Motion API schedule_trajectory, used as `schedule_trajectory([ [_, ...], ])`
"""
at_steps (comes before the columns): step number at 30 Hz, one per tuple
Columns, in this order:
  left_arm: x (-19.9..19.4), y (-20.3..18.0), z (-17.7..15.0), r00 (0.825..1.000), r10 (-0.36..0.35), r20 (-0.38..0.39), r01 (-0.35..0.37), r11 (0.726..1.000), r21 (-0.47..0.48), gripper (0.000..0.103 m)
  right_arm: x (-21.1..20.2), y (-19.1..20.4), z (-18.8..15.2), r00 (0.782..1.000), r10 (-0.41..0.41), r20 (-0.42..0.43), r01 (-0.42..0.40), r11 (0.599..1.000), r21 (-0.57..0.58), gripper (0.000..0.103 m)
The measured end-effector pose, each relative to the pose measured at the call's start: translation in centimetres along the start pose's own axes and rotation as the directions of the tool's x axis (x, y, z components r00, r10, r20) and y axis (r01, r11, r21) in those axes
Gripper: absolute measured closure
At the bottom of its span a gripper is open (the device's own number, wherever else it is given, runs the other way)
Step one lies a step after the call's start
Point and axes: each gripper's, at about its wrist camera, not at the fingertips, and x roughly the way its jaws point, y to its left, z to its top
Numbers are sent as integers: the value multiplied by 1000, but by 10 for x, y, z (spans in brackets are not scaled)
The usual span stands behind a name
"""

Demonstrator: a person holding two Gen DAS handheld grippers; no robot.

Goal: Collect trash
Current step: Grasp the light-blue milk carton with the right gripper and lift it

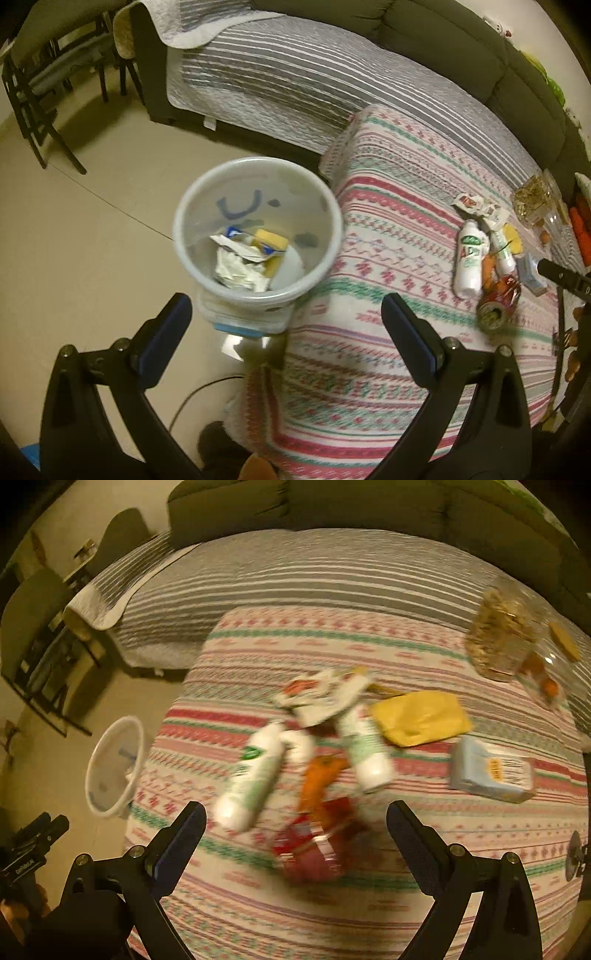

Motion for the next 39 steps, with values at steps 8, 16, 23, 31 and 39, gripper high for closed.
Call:
schedule_trajectory([
  [8, 12, -32, 6, 999, -40, -27, 40, 999, -6, 1, 3, -87, 4, 992, -126, -3, 126, 984, 125, 4],
  [16, 20, -60, 7, 998, -53, -44, 55, 997, 45, 1, 18, -147, 4, 969, -236, -67, 241, 968, 73, 4],
  [23, 29, -82, 6, 996, -52, -66, 58, 994, 92, 1, 46, -147, 9, 941, -323, -105, 297, 932, -206, 4],
  [31, 35, -97, 6, 996, -56, -77, 65, 991, 121, 1, 84, -142, 18, 930, -349, -112, 272, 863, -425, 4],
  [39, 44, -116, 7, 996, -41, -85, 55, 984, 172, 1, 87, -161, 19, 964, -197, -177, 142, 948, -285, 24],
])
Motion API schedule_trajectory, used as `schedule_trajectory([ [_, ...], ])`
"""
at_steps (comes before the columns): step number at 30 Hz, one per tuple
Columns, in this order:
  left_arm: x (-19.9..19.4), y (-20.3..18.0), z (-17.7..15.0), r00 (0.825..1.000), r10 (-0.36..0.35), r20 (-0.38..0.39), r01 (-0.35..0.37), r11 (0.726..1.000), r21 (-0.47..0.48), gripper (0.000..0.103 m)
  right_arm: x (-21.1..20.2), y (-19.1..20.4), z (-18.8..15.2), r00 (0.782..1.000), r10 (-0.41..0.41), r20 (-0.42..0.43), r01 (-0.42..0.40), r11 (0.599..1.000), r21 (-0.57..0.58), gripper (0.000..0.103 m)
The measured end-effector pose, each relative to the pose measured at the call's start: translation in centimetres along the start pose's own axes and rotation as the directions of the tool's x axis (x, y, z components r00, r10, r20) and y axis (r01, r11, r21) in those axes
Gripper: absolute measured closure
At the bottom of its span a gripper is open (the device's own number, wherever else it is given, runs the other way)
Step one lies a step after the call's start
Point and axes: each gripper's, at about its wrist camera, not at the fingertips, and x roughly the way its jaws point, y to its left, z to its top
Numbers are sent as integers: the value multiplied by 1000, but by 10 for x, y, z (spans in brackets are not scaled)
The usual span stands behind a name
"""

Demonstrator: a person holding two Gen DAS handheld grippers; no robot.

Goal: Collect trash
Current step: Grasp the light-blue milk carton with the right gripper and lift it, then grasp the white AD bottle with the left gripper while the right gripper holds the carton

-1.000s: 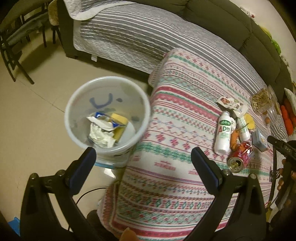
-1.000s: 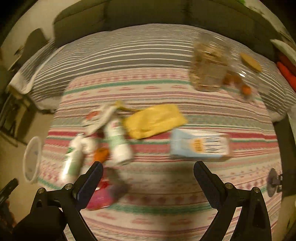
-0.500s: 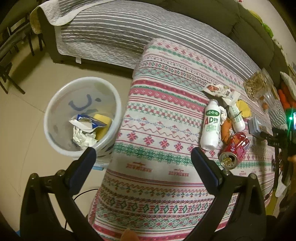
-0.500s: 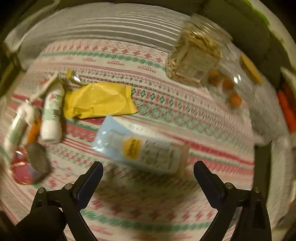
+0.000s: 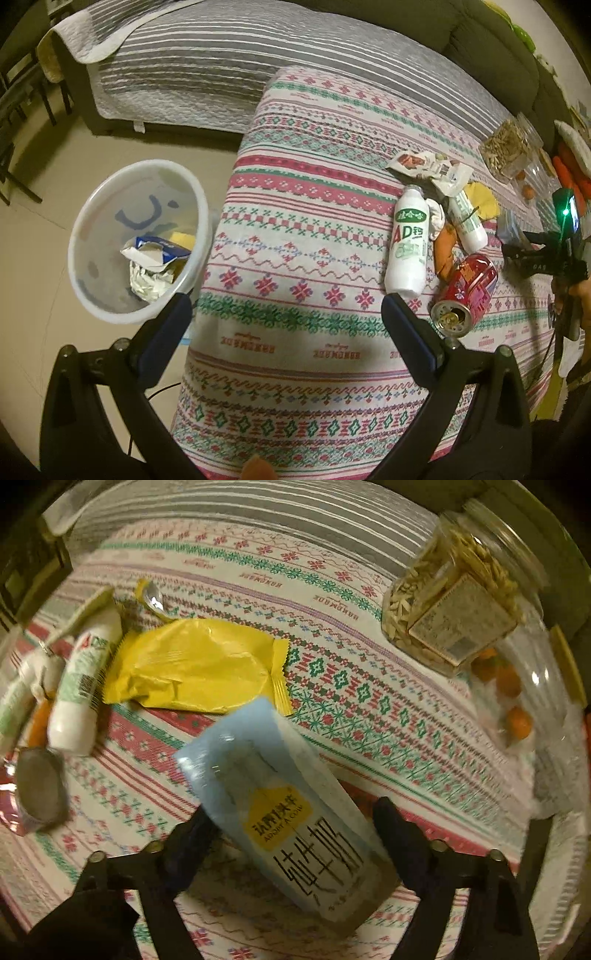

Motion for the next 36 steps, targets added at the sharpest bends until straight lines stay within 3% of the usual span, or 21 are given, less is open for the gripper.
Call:
schedule_trajectory([
  [2, 2, -8, 2, 1000, 3, 3, -3, 1000, 12, 1, 0, -4, -3, 999, 32, 0, -32, 998, 47, 32],
  [7, 4, -33, 11, 999, -51, 10, 50, 998, 24, 1, -9, -11, -15, 994, 109, -9, -106, 981, 165, 39],
  [13, 6, -83, 25, 993, -115, 33, 113, 992, 62, 1, -37, -14, -34, 988, 150, 22, -150, 945, 292, 40],
  [16, 11, -105, 32, 980, -194, 32, 193, 981, 31, 2, -51, -18, -46, 985, 165, 57, -174, 916, 360, 40],
  [18, 16, -119, 34, 965, -263, 14, 263, 965, 13, 12, -59, -20, -54, 983, 167, 80, -185, 907, 378, 40],
  [20, 23, -135, 33, 950, -311, -20, 311, 950, 25, 35, -62, -26, -63, 980, 175, 95, -198, 902, 384, 40],
  [24, 38, -160, 36, 935, -352, -51, 355, 933, 60, 62, -79, -44, -80, 971, 187, 150, -234, 874, 426, 40],
  [25, 41, -166, 37, 934, -354, -52, 357, 932, 68, 70, -81, -45, -78, 970, 187, 157, -237, 871, 430, 40],
  [28, 53, -180, 43, 932, -358, -60, 361, 931, 56, 72, -84, -53, -83, 970, 180, 165, -235, 871, 431, 40],
  [33, 70, -196, 45, 976, -212, -51, 214, 976, 41, 72, -76, -68, -93, 970, 184, 157, -237, 857, 459, 39],
  [36, 80, -200, 46, 984, -172, -57, 174, 984, 41, 70, -72, -77, -102, 968, 201, 151, -249, 845, 472, 39],
])
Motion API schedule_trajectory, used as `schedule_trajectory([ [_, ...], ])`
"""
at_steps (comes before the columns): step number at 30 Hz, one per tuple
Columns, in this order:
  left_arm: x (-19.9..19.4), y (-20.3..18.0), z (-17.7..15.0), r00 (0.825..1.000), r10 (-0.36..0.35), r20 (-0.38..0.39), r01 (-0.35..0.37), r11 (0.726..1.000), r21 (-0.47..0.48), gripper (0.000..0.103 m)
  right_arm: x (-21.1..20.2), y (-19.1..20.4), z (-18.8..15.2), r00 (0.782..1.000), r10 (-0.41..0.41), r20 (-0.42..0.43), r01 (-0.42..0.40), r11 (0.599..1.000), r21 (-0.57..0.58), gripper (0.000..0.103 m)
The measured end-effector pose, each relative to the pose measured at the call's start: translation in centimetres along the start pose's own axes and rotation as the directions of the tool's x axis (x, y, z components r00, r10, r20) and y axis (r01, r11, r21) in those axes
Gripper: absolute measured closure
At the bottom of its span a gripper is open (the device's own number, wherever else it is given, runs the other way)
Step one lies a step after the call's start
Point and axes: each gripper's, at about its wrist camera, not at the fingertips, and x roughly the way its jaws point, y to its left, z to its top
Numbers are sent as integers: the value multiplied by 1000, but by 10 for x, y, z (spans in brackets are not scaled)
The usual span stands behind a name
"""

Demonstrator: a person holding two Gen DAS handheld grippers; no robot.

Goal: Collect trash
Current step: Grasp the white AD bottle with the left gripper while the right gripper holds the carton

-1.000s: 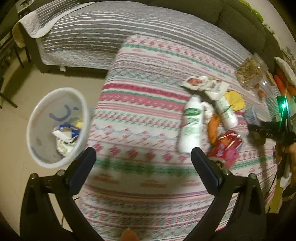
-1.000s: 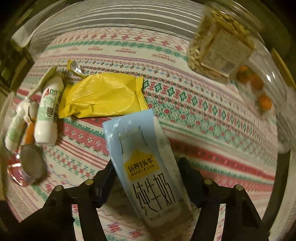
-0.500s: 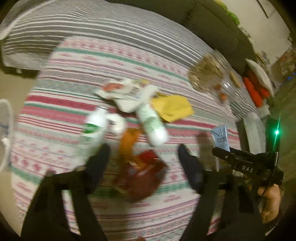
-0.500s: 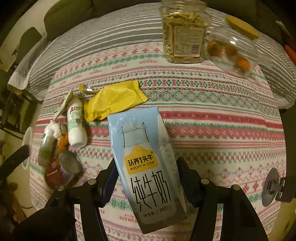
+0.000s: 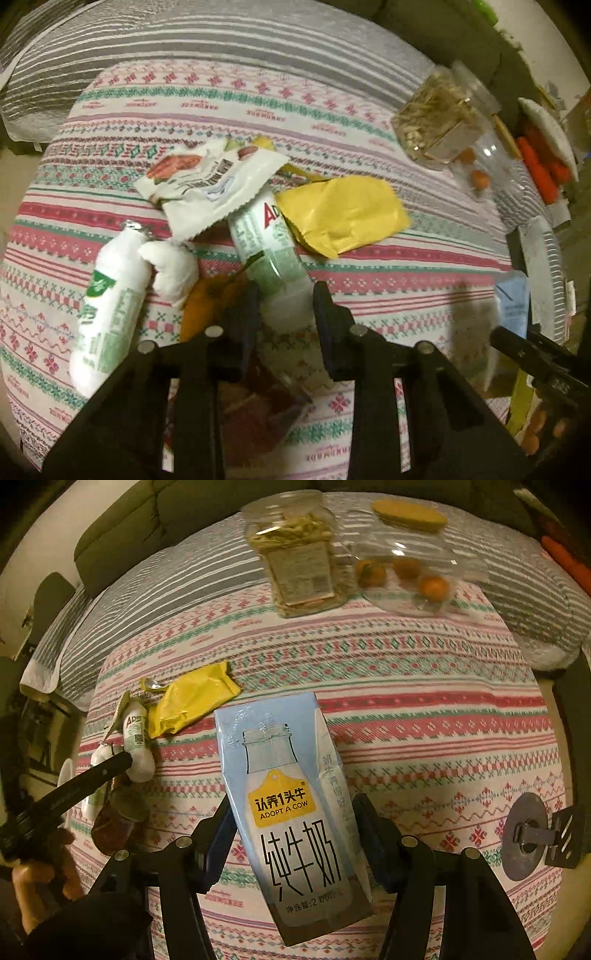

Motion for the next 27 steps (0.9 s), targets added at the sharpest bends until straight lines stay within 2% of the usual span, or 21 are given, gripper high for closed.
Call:
schedule_trajectory([
  [4, 6, -2, 10, 1000, 24, 15, -24, 1000, 4, 68, 1, -8, -2, 1000, -18, -4, 18, 1000, 6, 39],
  [6, 12, 1, 14, 1000, 10, 2, -10, 1000, -8, 64, 2, -9, -2, 1000, -21, -9, 21, 1000, 8, 39],
  [9, 24, 9, 15, 999, -29, -19, 28, 999, -42, 64, 5, -9, -2, 1000, -17, -17, 17, 1000, 13, 39],
  [12, 21, 10, 12, 999, -43, 5, 43, 998, -35, 63, 6, -6, -3, 1000, -18, -20, 18, 1000, 19, 39],
  [21, -28, 6, 1, 988, -140, 71, 137, 990, 36, 64, -15, 8, -3, 999, -11, 35, 10, 1000, 21, 39],
  [27, -67, 21, -12, 976, -187, 110, 183, 982, 46, 64, -25, 25, -2, 998, 16, 64, -18, 999, 26, 39],
])
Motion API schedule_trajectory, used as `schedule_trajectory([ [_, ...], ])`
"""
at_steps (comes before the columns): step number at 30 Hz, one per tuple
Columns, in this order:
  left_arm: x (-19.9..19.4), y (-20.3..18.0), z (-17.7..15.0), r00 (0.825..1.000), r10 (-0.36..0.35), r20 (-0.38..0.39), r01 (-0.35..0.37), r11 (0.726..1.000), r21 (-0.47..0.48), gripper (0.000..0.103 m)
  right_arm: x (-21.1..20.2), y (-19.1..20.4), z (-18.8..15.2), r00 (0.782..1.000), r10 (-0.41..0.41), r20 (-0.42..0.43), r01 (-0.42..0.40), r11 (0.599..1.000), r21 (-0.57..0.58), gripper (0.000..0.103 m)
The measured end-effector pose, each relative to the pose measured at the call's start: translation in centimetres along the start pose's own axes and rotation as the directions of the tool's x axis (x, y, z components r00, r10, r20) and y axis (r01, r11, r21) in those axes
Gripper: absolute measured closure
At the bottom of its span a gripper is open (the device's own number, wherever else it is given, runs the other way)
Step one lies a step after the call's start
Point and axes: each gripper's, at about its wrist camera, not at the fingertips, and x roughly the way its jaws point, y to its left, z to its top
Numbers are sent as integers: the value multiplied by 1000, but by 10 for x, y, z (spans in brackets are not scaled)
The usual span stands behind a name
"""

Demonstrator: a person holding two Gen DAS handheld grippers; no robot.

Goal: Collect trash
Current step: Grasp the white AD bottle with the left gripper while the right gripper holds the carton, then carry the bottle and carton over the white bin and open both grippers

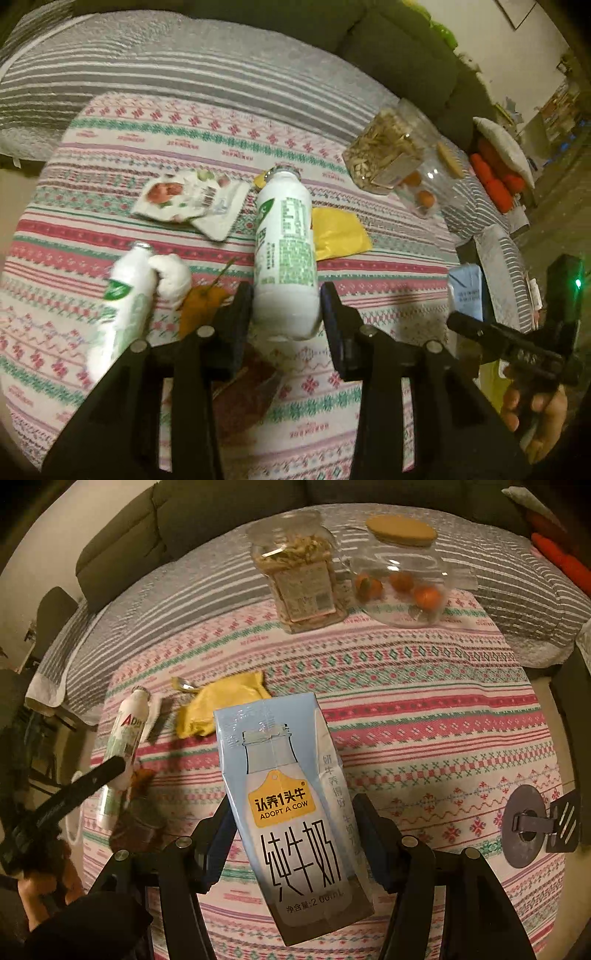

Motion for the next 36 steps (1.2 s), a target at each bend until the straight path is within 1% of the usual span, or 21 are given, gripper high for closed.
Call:
schedule_trajectory([
  [4, -23, 12, -3, 1000, 6, 30, -6, 1000, -1, 64, -6, 18, 2, 1000, 20, 17, -19, 1000, -12, 39],
  [9, -51, 38, -6, 998, 33, 60, -31, 999, -23, 64, -5, 42, 6, 999, 47, 26, -46, 998, -31, 39],
  [17, -90, 88, -14, 990, 103, 97, -96, 993, -75, 64, 5, 89, 11, 996, 87, 31, -84, 993, -78, 39],
  [26, -113, 127, -23, 981, 158, 111, -144, 982, -126, 64, 23, 150, 13, 989, 145, 26, -140, 983, -121, 39],
  [36, -138, 174, -32, 968, 216, 128, -190, 964, -186, 64, 43, 220, -1, 982, 188, -4, -185, 964, -190, 39],
])
